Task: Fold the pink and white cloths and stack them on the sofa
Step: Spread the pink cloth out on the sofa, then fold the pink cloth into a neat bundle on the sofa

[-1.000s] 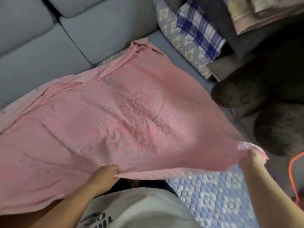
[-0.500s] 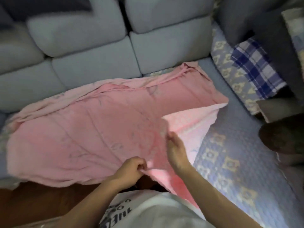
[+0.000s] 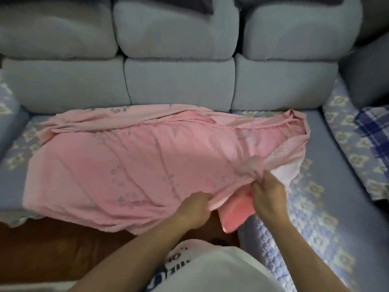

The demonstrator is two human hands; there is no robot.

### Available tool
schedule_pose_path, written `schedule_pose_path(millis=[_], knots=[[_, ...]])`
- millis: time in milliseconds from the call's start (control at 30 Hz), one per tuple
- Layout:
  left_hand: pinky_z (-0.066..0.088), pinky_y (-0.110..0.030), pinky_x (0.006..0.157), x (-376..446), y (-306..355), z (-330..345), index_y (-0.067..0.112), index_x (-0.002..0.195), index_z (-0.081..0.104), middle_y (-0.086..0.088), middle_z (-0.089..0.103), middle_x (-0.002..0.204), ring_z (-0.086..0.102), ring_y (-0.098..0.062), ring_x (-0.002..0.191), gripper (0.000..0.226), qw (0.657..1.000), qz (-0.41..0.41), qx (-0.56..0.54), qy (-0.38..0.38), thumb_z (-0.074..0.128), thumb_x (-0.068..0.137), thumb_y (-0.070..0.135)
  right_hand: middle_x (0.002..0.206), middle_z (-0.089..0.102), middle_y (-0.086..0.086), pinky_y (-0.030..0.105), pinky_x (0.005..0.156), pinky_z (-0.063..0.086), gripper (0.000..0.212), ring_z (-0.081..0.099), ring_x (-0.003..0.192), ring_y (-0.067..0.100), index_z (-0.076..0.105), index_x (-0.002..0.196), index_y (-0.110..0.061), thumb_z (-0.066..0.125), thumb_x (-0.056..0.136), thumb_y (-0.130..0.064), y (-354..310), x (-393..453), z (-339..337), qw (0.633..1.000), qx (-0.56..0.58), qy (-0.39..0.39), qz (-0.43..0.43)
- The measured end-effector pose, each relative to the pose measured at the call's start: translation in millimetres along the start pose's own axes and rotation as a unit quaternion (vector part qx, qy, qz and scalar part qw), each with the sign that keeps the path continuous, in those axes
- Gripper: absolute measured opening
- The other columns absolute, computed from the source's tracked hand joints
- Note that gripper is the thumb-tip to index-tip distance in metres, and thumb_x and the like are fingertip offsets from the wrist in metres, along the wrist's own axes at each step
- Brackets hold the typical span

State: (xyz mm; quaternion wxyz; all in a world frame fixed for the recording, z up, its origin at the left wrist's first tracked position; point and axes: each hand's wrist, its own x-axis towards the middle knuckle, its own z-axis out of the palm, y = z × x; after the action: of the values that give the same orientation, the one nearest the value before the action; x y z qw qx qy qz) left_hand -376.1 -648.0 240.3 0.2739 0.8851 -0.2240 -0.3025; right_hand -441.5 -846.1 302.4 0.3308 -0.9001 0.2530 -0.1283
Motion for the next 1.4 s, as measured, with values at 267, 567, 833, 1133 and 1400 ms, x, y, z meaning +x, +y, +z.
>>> schedule_pose_path(millis=[267,567,833,1133,1400], knots=[[0.054,-0.034,0.086,-18,-182,-68,0.027,0.103,0.066,0.001,0.065,0.106,0.066,-0.022,0.096,0.019,0.978,-0.182,0.104,0.019,0.059,0.086,0.027,0.085,0.062,0.016,0.038,0.069,0.041,0.026,0.056,0.08,0.027,0.062,0.093,-0.002,0.04,0.086,-0.012,-65,44,-13,0.954,0.0,0.229,0.192],[0.048,-0.03,0.076,-47,-215,-142,0.029,0.095,0.066,0.006,0.073,0.098,0.066,-0.02,0.095,0.013,0.992,-0.12,0.042,0.028,0.057,0.086,0.032,0.097,0.07,0.003,0.025,0.057,0.046,0.055,0.066,0.089,0.032,0.06,0.124,0.005,0.043,0.086,-0.031,-71,129,2,0.941,0.049,0.157,0.296],[0.048,-0.035,0.08,-51,-153,-207,0.028,0.097,0.066,0.011,0.055,0.089,0.056,-0.01,0.088,0.017,0.998,0.011,-0.034,-0.056,0.054,0.085,0.028,0.068,0.062,0.001,0.028,0.06,0.036,0.031,0.053,0.058,0.008,0.067,0.109,-0.008,0.055,0.099,-0.035,-246,110,168,0.966,0.106,-0.235,-0.03],[0.043,-0.018,0.068,-54,-182,-249,0.026,0.092,0.047,0.021,0.057,0.085,0.056,0.001,0.077,0.026,0.937,-0.066,-0.302,0.16,0.066,0.085,0.009,0.092,0.068,-0.006,0.034,0.068,0.05,0.017,0.065,0.083,0.011,0.054,0.1,-0.03,0.058,0.091,-0.043,-271,55,240,0.835,0.008,-0.49,-0.249],[0.051,-0.034,0.079,-30,-320,-283,0.033,0.103,0.057,0.005,0.06,0.106,0.061,-0.021,0.089,0.024,0.981,-0.153,-0.02,0.119,0.065,0.083,0.021,0.079,0.068,0.003,0.03,0.061,0.043,0.041,0.063,0.069,0.029,0.07,0.091,-0.013,0.035,0.085,-0.034,-303,68,260,0.964,-0.102,-0.161,-0.186]])
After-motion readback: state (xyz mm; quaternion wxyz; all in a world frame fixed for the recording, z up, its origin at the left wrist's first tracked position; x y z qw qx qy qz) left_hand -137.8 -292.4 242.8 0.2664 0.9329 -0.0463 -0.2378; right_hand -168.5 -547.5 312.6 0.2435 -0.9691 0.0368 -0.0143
